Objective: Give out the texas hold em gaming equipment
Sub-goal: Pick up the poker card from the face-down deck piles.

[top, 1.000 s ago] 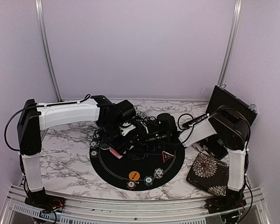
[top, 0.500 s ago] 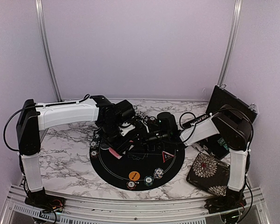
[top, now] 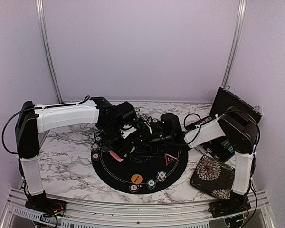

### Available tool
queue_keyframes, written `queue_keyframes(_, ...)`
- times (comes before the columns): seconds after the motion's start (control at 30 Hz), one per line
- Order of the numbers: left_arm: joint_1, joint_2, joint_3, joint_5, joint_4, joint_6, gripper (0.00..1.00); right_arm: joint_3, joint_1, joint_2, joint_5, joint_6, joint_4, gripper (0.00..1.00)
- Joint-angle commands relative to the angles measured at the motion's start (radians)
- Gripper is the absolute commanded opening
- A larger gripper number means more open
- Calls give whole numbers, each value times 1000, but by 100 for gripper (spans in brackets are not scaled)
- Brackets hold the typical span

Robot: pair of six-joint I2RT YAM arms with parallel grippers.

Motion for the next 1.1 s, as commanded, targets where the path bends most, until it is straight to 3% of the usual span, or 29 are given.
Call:
queue_keyframes(0.0, -5, -47, -11, 28, -27, 17, 54, -7, -6, -44, 27, -1, 22, 40)
queue_keyframes(1.07, -3, -54, -24, 30, -26, 20, 54, -74, -26, -78, 43, 12, 57, 38)
